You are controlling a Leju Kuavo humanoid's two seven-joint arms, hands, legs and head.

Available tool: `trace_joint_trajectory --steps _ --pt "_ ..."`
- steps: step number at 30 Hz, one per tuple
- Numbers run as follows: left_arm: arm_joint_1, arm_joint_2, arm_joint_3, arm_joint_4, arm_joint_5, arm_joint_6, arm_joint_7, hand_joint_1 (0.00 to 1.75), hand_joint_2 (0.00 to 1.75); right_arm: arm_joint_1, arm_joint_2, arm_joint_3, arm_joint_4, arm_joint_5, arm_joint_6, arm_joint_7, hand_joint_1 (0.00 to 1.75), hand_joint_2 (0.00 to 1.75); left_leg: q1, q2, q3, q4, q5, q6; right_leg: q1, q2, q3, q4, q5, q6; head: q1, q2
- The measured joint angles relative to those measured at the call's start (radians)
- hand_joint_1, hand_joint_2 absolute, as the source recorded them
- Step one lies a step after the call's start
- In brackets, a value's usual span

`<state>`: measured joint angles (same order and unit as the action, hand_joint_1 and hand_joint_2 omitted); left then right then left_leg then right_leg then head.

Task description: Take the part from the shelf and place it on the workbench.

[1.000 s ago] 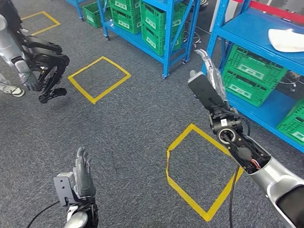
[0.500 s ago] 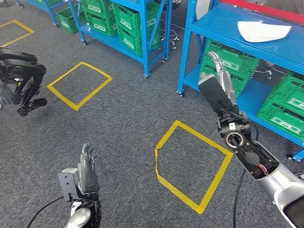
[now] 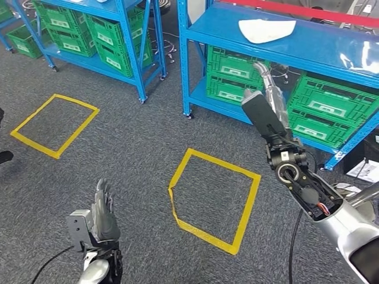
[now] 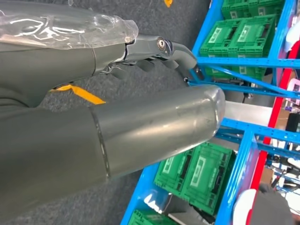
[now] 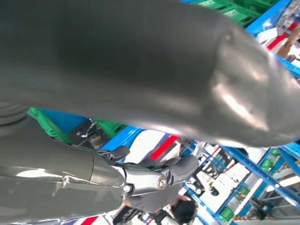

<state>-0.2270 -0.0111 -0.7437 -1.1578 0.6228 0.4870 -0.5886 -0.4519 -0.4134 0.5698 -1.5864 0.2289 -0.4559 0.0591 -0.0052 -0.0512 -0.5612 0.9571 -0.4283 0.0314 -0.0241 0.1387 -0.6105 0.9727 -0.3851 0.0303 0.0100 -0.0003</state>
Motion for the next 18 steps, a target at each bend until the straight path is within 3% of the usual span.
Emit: trace_joint_trajectory --steps 2,4,6,7,8,10,12,13,15,16,18 --pt "-0.002 -0.004 0.000 0.000 0.001 0.002 -0.001 0.00 0.00 0.001 -0.005 -0.004 -0.004 0.001 0.000 0.001 0.00 0.00 0.005 0.022 0.006 -0.020 0.011 0.005 0.004 -0.037 -0.014 0.020 -0.017 0.007 0.006 0.000" --pt "-0.001 -0.007 -0.001 0.000 0.003 0.005 -0.002 0.00 0.00 -0.001 -0.008 -0.007 -0.005 0.001 0.002 0.001 0.00 0.00 0.007 0.046 0.010 -0.033 0.017 0.009 0.008 -0.099 -0.058 0.121 -0.078 0.012 0.020 0.000" --pt "0.003 -0.007 -0.001 0.001 0.005 0.008 -0.003 0.00 0.00 0.000 -0.009 -0.006 -0.005 0.001 0.007 0.002 0.00 0.00 0.007 0.071 0.009 -0.033 0.018 0.010 0.004 -0.123 -0.110 0.248 -0.135 0.020 0.031 0.000" --pt "0.005 -0.007 -0.001 0.001 0.007 0.010 -0.005 0.00 0.00 0.001 -0.009 -0.006 -0.004 0.001 0.010 0.001 0.00 0.00 0.007 0.083 0.008 -0.032 0.017 0.009 0.001 -0.128 -0.117 0.273 -0.138 0.024 0.035 0.000" --pt "0.006 -0.007 -0.001 0.001 0.009 0.012 -0.006 0.00 0.00 0.000 -0.009 -0.006 -0.004 0.001 0.012 0.000 0.00 0.00 0.008 0.095 0.007 -0.030 0.016 0.007 -0.002 -0.133 -0.105 0.260 -0.125 0.028 0.039 0.000" --pt "0.007 -0.007 -0.001 0.001 0.012 0.017 -0.011 0.00 0.00 -0.005 -0.009 -0.006 -0.003 0.001 0.015 -0.005 0.00 0.00 0.009 0.116 0.007 -0.022 0.010 -0.002 -0.006 -0.160 -0.033 0.134 -0.067 0.035 0.047 0.000" --pt "0.008 -0.006 -0.001 0.001 0.014 0.018 -0.014 0.00 0.00 -0.012 -0.009 -0.005 -0.002 0.000 0.017 -0.008 0.00 0.00 0.004 0.134 0.004 -0.008 0.002 -0.013 -0.002 -0.187 0.025 0.024 -0.036 0.028 0.054 0.000" --pt "0.009 -0.006 -0.001 0.001 0.015 0.018 -0.016 0.00 0.00 -0.014 -0.009 -0.005 -0.001 0.000 0.018 -0.009 0.00 0.00 0.001 0.141 0.002 -0.004 0.000 -0.017 0.001 -0.191 0.031 0.005 -0.036 0.021 0.053 0.000" --pt "0.011 -0.006 -0.001 0.001 0.016 0.019 -0.017 0.00 0.00 -0.015 -0.008 -0.004 0.001 -0.002 0.018 -0.010 0.00 0.00 0.000 0.157 0.001 -0.001 0.000 -0.024 0.003 -0.169 0.027 0.006 -0.035 0.004 0.044 0.000" --pt "0.011 -0.006 -0.001 0.001 0.016 0.018 -0.018 0.00 0.00 -0.015 -0.008 -0.004 0.001 -0.002 0.018 -0.011 0.00 0.00 0.002 0.155 0.000 0.005 -0.006 -0.030 0.003 -0.160 0.025 0.005 -0.032 -0.002 0.040 0.000" --pt "0.011 -0.006 -0.001 0.001 0.017 0.018 -0.018 0.00 0.00 -0.018 -0.008 -0.004 0.002 -0.004 0.018 -0.015 0.00 0.00 0.007 0.115 -0.024 0.066 -0.047 -0.041 -0.001 -0.142 0.025 0.003 -0.027 -0.013 0.032 0.000"
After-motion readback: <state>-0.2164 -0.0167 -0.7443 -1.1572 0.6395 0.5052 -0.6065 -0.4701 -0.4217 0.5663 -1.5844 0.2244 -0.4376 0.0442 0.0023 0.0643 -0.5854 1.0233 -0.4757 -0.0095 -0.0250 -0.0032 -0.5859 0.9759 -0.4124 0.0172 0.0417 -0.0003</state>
